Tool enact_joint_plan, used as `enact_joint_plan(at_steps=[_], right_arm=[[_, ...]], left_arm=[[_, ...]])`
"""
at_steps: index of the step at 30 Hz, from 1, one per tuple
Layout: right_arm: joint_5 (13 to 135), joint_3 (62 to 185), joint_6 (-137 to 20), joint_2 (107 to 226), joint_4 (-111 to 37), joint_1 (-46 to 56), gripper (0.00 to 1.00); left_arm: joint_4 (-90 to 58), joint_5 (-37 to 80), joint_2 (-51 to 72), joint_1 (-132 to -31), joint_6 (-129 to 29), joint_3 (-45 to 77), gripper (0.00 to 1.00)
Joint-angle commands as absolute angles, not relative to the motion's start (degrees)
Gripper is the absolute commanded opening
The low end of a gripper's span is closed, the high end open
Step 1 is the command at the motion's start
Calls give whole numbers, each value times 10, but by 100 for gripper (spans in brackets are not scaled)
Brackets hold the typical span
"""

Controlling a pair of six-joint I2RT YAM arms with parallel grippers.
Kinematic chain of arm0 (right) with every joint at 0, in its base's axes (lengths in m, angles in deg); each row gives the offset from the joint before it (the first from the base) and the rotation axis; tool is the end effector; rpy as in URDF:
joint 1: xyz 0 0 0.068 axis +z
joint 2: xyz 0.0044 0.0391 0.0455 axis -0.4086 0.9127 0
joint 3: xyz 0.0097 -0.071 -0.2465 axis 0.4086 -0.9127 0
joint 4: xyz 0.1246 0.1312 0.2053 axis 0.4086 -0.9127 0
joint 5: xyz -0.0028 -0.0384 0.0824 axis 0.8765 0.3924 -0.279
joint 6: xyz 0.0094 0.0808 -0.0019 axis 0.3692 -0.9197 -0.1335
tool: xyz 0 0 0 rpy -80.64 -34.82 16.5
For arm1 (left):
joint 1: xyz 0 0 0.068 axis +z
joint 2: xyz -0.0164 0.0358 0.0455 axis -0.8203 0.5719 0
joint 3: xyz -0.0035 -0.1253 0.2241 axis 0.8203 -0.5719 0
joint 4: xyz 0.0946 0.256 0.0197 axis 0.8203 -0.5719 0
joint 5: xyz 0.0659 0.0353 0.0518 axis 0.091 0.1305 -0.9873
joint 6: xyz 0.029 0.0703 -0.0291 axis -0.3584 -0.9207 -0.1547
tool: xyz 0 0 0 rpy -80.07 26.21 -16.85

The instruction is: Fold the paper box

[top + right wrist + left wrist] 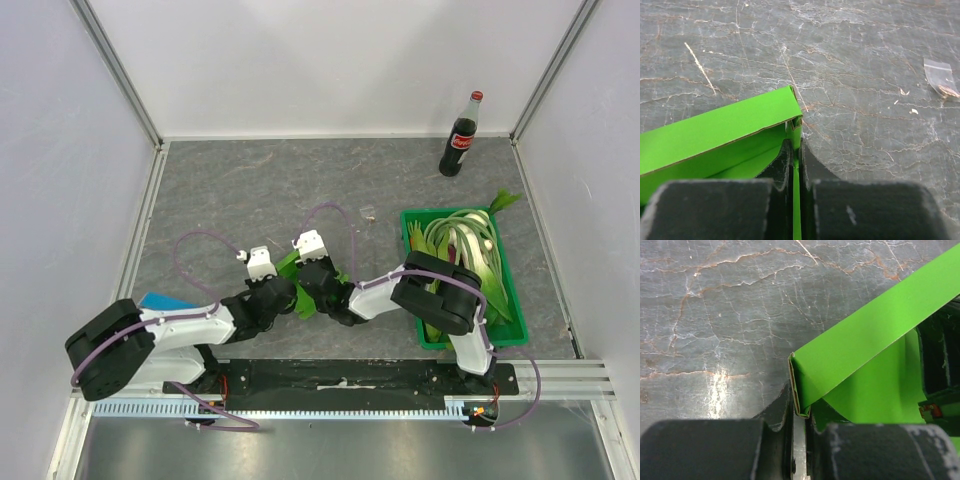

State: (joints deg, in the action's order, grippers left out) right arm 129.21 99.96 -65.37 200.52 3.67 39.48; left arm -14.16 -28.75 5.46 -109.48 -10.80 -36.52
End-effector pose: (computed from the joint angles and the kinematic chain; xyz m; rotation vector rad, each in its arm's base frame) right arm 0.2281 0.3431 0.0874 -0.2811 1.8208 0.1281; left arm 0.1742 -0.1614 0.0922 -0.2511 2.1330 -0.1637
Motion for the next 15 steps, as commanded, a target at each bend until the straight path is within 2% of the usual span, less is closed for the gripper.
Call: enact_joint_plan(at_steps=[1,15], right_arm=[[1391,1032,-712,2021,4,394,0],[1477,1127,-809,2084,-87,415,0]], left_arm=[[-75,-229,4,-1106,-95,-364,2],[-64,-195,-15,-1106,-88,-357,2]])
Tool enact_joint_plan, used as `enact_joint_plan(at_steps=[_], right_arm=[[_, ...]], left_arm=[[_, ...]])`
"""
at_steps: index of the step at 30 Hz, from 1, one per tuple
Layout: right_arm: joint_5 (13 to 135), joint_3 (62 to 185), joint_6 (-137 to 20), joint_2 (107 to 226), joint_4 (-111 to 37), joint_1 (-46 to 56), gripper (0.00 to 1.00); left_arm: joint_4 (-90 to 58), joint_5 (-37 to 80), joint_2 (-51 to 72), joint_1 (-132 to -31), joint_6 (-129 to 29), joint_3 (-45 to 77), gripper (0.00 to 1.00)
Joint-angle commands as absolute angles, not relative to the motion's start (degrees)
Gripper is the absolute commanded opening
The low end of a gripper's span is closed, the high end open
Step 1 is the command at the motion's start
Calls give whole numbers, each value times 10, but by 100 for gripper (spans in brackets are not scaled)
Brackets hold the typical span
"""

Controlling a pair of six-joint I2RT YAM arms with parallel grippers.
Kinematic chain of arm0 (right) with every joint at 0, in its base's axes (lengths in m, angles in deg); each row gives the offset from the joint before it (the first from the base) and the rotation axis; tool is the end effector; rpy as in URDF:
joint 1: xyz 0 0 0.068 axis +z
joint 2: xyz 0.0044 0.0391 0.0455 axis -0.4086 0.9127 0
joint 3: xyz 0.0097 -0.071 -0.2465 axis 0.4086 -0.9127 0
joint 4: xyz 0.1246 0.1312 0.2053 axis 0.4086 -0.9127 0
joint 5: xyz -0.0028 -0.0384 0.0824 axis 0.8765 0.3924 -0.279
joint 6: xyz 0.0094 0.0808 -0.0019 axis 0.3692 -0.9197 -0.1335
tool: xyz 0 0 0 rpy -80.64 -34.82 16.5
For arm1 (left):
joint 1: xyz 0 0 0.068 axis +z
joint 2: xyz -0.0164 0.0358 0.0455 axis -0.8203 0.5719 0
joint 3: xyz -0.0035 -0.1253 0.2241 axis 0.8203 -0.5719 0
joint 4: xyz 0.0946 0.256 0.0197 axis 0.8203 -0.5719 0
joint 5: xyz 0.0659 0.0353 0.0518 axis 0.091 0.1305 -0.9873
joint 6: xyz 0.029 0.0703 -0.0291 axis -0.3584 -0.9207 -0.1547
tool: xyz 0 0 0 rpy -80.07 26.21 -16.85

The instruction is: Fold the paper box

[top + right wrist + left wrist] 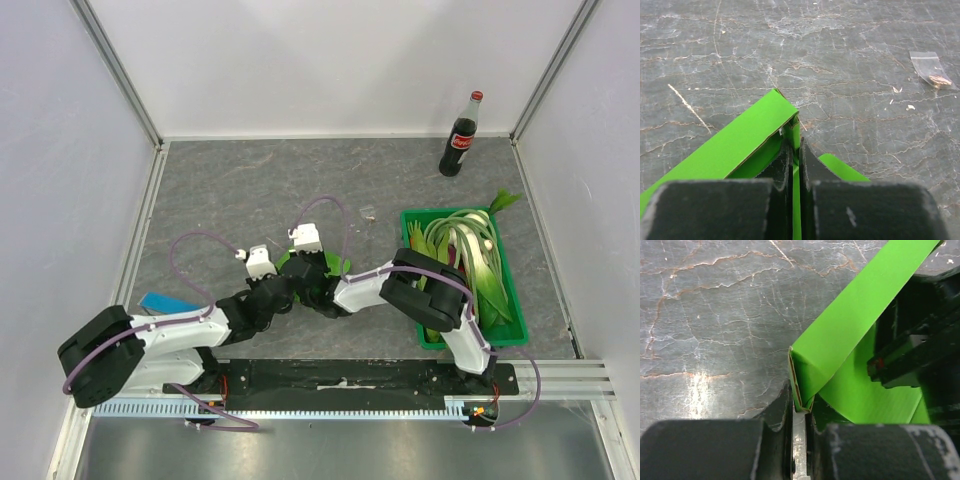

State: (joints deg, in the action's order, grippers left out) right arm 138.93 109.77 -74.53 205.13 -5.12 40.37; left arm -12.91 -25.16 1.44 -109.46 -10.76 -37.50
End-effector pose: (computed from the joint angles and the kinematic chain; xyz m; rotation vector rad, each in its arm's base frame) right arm 0.2395 0.3647 0.0918 -0.0717 1.8174 0.0599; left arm 0.1721 -0.1641 0.1019 -0.2544 2.1274 -0.2831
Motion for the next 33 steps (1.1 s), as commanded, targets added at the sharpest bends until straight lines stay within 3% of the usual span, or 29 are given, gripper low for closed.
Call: enact_joint_plan(at_steps=[1,7,9,10,11,16,23,26,30,31,33], right_arm=[[1477,1130,-804,2085,-88,417,0],[1437,1041,-742,2019,-30,415,2],[1407,1012,-717,1978,-12,411,13],[1389,984,-705,1964,-7,409,27],[1364,971,-679,1951,0,407,34],[1245,899,-655,1849,-39,396,63],[1067,792,-680,1634,-116,334,78],[972,759,-719,1592,-122,285,79],[895,745,-735,1589,-115,242,79],[883,748,-738,1593,-115,239,79],[863,763,-746,1609,-123,234,80]], left_arm=[[-64,-196,-19,-1106,-89,-356,2],[-93,-226,-25,-1105,-93,-353,2],[-103,-248,-15,-1103,-87,-351,2],[-104,-253,-9,-1103,-89,-350,2],[-104,-261,-4,-1103,-93,-350,2],[-114,-327,48,-1100,-120,-339,2],[-52,-352,91,-1100,-177,-353,2],[-1,-348,104,-1100,-210,-371,3],[55,-338,109,-1100,-250,-389,18],[54,-338,107,-1100,-251,-390,31],[42,-334,100,-1100,-249,-389,44]])
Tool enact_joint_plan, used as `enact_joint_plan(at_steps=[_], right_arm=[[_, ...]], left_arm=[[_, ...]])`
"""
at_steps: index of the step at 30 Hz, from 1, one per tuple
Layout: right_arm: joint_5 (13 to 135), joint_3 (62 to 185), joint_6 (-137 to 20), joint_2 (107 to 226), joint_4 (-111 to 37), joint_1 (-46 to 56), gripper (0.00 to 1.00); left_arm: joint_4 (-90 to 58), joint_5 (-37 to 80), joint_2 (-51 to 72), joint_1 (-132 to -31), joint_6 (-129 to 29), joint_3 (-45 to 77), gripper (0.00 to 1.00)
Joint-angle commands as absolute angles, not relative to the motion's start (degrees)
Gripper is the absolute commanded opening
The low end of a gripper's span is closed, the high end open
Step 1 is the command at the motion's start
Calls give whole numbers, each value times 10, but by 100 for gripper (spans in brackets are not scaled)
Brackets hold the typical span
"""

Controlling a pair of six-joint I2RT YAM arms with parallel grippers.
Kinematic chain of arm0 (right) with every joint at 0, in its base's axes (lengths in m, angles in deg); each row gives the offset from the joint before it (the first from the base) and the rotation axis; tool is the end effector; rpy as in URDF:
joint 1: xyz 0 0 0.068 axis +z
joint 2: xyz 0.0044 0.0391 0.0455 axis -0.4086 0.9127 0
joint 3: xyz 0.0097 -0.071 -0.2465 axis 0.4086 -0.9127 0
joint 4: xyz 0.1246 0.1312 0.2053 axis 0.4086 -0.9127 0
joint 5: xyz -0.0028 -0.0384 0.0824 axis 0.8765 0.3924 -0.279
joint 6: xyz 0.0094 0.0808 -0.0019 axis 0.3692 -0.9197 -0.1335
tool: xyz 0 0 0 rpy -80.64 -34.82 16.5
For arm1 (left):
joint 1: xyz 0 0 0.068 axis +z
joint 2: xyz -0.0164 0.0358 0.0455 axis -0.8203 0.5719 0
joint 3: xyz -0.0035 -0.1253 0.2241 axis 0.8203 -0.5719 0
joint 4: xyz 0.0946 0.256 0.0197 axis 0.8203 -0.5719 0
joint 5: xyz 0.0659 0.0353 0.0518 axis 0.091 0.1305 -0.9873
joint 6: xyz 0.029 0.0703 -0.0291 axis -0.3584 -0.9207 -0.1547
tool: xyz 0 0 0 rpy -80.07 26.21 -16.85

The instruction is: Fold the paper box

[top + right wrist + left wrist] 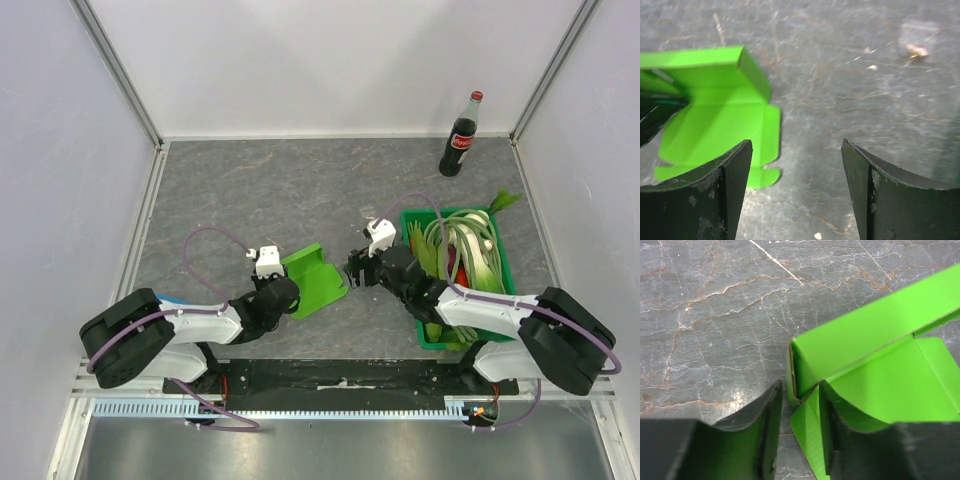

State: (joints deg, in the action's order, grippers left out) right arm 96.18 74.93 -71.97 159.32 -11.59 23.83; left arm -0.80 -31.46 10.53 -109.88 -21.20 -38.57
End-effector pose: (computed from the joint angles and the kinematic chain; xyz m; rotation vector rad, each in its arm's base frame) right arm 0.2167 0.2145 0.1510 -0.3097 1.9610 0.5439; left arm 0.1791 -0.1670 0.0853 -0.1216 2.0498 -0.1171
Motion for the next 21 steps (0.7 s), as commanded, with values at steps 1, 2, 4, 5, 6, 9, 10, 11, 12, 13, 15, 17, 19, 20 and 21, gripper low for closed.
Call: enact_joint_plan(at_steps=[1,2,4,5,6,9,10,11,12,13,15,17,19,20,21], right_arm=[[861,772,-751,1615,-145,234,79],[861,781,-753,1623,-159,233,80],[862,811,-760,1631,-208,230,79],[861,822,-766,1638,-226,228,80],[862,847,-769,1643,-247,226,80],[856,884,-785,1657,-328,223,80],[850,883,-790,1651,-339,222,80],[841,882,-804,1648,-341,219,80],[832,877,-811,1643,-341,217,80],[822,874,-817,1636,-339,217,80],[800,861,-822,1631,-328,217,80],[786,853,-812,1628,-289,217,81],[779,861,-769,1642,-253,217,81],[785,868,-750,1652,-245,217,81],[793,883,-736,1664,-236,216,79]], left_arm=[[35,-330,96,-1100,-247,-390,54],[31,-315,79,-1100,-247,-392,61],[6,-295,57,-1100,-239,-394,89],[-1,-264,43,-1100,-239,-393,93],[-39,-247,18,-1100,-230,-391,95],[-121,-190,-44,-1100,-203,-366,95],[-176,-176,-60,-1100,-183,-355,96],[-218,-175,-74,-1100,-169,-348,96],[-245,-175,-92,-1100,-158,-342,96],[-293,-182,-120,-1100,-141,-336,97],[-307,-187,-146,-1100,-143,-342,93],[-303,-203,-163,-1100,-142,-360,84],[-291,-216,-163,-1100,-129,-378,69],[-274,-220,-159,-1100,-125,-383,67],[-264,-222,-151,-1100,-120,-389,65]])
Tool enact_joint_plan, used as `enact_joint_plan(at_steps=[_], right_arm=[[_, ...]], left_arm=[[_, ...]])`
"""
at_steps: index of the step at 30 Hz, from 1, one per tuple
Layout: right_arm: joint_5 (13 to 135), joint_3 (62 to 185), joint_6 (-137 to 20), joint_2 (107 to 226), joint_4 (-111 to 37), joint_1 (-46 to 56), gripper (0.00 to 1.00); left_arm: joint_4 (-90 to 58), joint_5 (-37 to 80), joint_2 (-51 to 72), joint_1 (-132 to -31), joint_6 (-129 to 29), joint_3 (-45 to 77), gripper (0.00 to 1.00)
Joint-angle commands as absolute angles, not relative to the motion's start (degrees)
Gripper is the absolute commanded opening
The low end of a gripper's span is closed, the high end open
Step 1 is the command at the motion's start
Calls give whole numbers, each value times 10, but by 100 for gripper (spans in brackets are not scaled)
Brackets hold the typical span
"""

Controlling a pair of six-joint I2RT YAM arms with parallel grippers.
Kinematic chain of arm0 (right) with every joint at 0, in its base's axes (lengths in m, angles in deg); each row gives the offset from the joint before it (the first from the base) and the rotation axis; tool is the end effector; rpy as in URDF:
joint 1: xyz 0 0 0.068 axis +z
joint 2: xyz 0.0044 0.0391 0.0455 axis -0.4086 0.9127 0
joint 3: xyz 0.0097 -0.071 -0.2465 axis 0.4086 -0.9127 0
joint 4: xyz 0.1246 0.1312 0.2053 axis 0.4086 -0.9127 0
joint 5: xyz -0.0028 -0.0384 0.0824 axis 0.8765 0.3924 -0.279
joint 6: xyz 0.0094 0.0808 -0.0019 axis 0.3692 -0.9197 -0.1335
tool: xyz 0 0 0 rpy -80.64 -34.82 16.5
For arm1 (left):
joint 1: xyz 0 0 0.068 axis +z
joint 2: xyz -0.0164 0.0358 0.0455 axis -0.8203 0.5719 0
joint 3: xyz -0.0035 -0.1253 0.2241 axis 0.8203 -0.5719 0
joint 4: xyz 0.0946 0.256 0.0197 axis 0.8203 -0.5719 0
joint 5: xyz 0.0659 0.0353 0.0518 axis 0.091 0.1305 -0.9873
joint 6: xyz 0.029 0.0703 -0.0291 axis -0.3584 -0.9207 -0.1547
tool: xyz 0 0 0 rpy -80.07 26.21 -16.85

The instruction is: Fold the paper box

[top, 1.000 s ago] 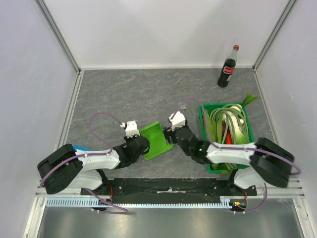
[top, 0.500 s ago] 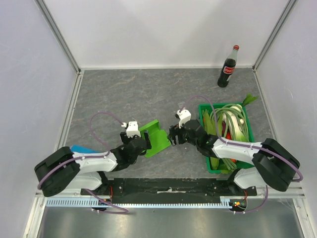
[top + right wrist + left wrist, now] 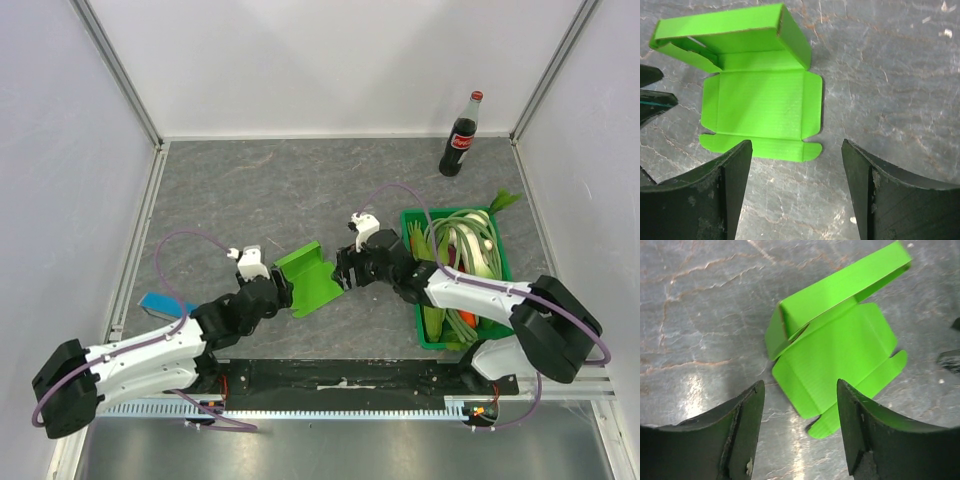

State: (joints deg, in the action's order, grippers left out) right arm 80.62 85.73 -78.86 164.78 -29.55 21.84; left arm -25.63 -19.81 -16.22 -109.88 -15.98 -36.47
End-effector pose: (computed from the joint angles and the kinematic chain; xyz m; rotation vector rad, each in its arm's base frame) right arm 0.2259 0.2362 0.1489 -0.3830 2.2462 0.7330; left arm 0.1575 -0.1557 0.1469 -0.1404 2.1158 -0.4040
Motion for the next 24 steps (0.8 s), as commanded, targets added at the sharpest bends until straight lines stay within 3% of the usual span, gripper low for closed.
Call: enact_joint_plan(at_steps=[1,10,18,24], right_arm=[[798,892,-706,1693,-220,217,79],[861,893,-657,1835,18,220,69],[918,919,-637,1869,57,234,61],[936,944,-642,1893,39,244,40]], left_arm=[[-254,-228,-143,-1100,-120,-389,64],[-225,-339,30,-1100,-124,-322,59],[-140,-375,62,-1099,-164,-322,50],[-96,-390,73,-1097,-188,-326,45]])
